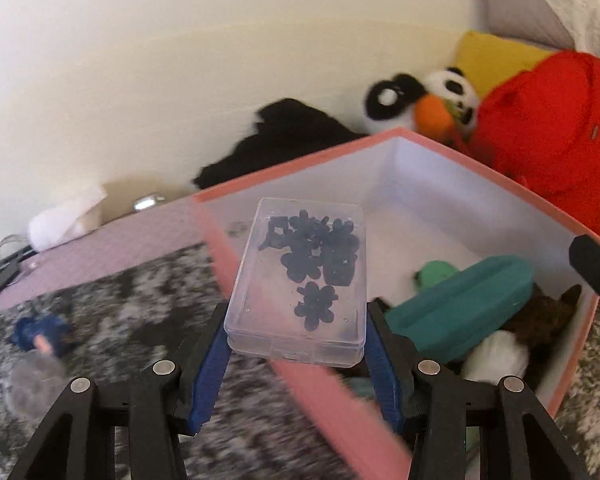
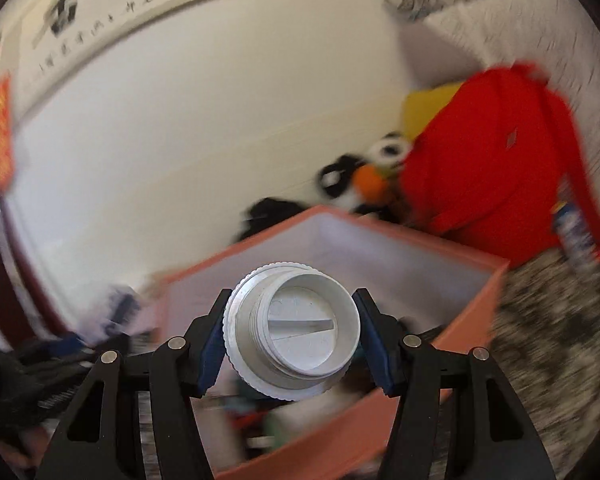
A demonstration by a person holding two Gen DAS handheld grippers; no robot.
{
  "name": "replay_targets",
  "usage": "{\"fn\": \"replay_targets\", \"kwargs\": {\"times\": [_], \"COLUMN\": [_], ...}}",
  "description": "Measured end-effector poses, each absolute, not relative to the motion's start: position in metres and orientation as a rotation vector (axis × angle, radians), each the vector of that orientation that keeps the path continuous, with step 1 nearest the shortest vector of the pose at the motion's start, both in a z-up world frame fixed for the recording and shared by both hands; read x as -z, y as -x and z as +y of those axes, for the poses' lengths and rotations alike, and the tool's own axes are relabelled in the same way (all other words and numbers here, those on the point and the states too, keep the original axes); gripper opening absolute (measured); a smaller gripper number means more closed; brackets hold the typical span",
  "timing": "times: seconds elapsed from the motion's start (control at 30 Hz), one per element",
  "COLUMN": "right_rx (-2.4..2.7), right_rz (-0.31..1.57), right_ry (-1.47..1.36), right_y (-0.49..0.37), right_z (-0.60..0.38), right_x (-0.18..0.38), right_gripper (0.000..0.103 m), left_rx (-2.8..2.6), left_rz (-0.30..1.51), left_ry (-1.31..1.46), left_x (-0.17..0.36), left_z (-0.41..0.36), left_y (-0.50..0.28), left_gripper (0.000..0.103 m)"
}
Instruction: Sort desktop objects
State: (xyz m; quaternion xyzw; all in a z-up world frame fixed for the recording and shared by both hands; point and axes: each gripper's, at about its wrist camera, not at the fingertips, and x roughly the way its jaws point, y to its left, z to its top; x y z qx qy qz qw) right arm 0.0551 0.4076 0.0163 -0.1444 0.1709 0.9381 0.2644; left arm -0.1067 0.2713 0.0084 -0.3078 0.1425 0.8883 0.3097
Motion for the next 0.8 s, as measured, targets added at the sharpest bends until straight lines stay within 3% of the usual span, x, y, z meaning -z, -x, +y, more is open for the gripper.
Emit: {"fn": "replay_targets", "kwargs": {"times": [0.2,0.23,0.27,0.3,0.33,0.57,0.8], "right_rx": [-2.526,-2.541,-2.555,-2.569,-2.575,-2.614,-2.751], "right_rz": [0.383,0.391,0.422,0.463,0.494,0.567,0.442], "right_ry": [0.4,0.399,0.386,0.367,0.346,0.281,0.288], "right_y": [-0.049,-0.048,-0.049,-0.05,-0.053,-0.064,-0.058], "right_z": [0.41,0.412,0.414,0.418,0.42,0.417,0.373], "right_x": [-0.016,-0.016,-0.016,-0.016,-0.017,-0.025,-0.042], "right_gripper": [0.063,0.07,0.089,0.099,0.103,0.103,0.103], "left_rx": [-2.266,-2.256,-2.266,-2.28,-2.297,-2.401,-2.722], "left_rz": [0.396,0.393,0.404,0.397,0.394,0.319,0.39], "left_ry": [0.86,0.867,0.861,0.849,0.832,0.784,0.602], "left_x": [0.007,0.009,0.011,0.011,0.01,-0.006,-0.019], "left_z": [0.312,0.316,0.319,0.319,0.318,0.276,0.185], "left_y": [0.1,0.098,0.096,0.093,0.091,0.068,0.006], "left_gripper": [0.058,0.064,0.085,0.1,0.1,0.1,0.102]}}
